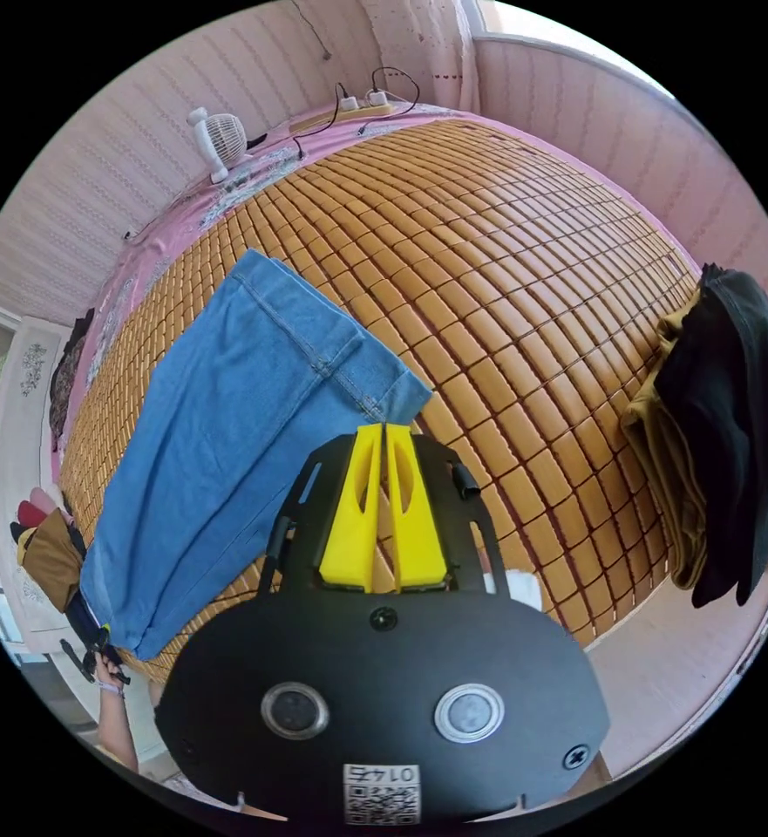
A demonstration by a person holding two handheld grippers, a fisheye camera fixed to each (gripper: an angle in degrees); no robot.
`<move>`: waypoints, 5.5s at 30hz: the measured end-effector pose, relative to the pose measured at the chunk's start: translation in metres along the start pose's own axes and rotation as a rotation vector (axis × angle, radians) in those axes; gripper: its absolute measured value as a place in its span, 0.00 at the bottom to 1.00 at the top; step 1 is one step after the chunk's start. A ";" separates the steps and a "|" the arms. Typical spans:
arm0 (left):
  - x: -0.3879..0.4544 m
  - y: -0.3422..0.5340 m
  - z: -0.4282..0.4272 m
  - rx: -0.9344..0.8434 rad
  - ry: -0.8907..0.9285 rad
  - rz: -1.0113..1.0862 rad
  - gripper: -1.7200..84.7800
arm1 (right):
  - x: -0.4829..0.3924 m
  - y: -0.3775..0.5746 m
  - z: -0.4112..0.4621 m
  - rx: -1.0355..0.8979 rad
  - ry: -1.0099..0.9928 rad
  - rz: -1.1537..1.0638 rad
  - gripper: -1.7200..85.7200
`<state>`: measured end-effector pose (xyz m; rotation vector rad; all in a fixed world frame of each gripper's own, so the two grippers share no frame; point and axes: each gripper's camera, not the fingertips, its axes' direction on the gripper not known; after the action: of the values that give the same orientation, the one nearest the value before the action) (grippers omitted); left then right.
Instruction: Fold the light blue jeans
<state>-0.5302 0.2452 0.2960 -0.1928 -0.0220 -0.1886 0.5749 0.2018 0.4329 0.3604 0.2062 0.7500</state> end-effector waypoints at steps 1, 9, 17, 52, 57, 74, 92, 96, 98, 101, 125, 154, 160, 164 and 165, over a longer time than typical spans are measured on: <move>0.013 -0.005 0.000 -0.019 -0.041 0.037 0.01 | -0.002 0.001 -0.002 -0.006 0.021 -0.018 0.02; 0.012 0.012 0.000 -0.105 -0.106 0.008 0.01 | 0.057 0.076 -0.044 -0.085 -0.069 -0.033 0.01; 0.033 0.047 -0.059 0.113 0.035 0.026 0.01 | 0.114 0.141 -0.096 -0.010 -0.123 0.008 0.03; 0.396 0.080 -0.023 -0.122 0.223 1.002 0.02 | 0.134 0.150 -0.136 0.073 -0.271 0.029 0.11; 0.396 0.079 -0.018 -0.119 0.256 0.930 0.02 | 0.119 0.153 -0.124 -0.033 -0.202 -0.008 0.12; 0.385 0.087 -0.014 -0.118 0.381 0.963 0.07 | 0.138 0.244 -0.185 -0.047 -0.019 -0.014 0.06; 0.340 0.075 -0.001 -0.176 0.417 0.842 0.07 | -0.023 0.132 -0.142 -0.049 0.002 -0.227 0.13; 0.328 0.077 -0.003 -0.162 0.430 0.848 0.06 | -0.022 0.137 -0.156 -0.025 -0.025 -0.213 0.04; 0.326 0.079 -0.004 -0.154 0.439 0.857 0.06 | -0.019 0.139 -0.162 -0.003 -0.051 -0.157 0.03; 0.320 0.080 -0.005 -0.155 0.448 0.856 0.06 | -0.019 0.144 -0.160 0.012 -0.038 -0.040 0.03; 0.020 0.111 -0.064 0.207 0.600 0.434 0.11 | -0.404 0.354 -0.216 -0.089 -0.310 -0.892 0.06; -0.220 0.025 -0.011 0.369 0.469 0.592 0.27 | -0.992 0.448 -0.159 -0.662 -0.626 -1.798 0.03; -0.222 0.009 -0.037 0.365 0.498 0.844 0.26 | -0.996 0.464 -0.217 -0.799 -0.917 -2.053 0.02; -0.225 0.010 -0.063 0.256 0.683 0.948 0.11 | -1.000 0.486 -0.254 -0.920 -1.007 -2.272 0.02; -0.230 0.013 -0.068 0.229 0.678 0.911 0.10 | -1.004 0.488 -0.260 -0.919 -1.014 -2.298 0.02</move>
<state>-0.7538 0.2867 0.2178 0.1086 0.7068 0.6621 -0.5293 -0.1046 0.4390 -0.4920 -0.6650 -1.6327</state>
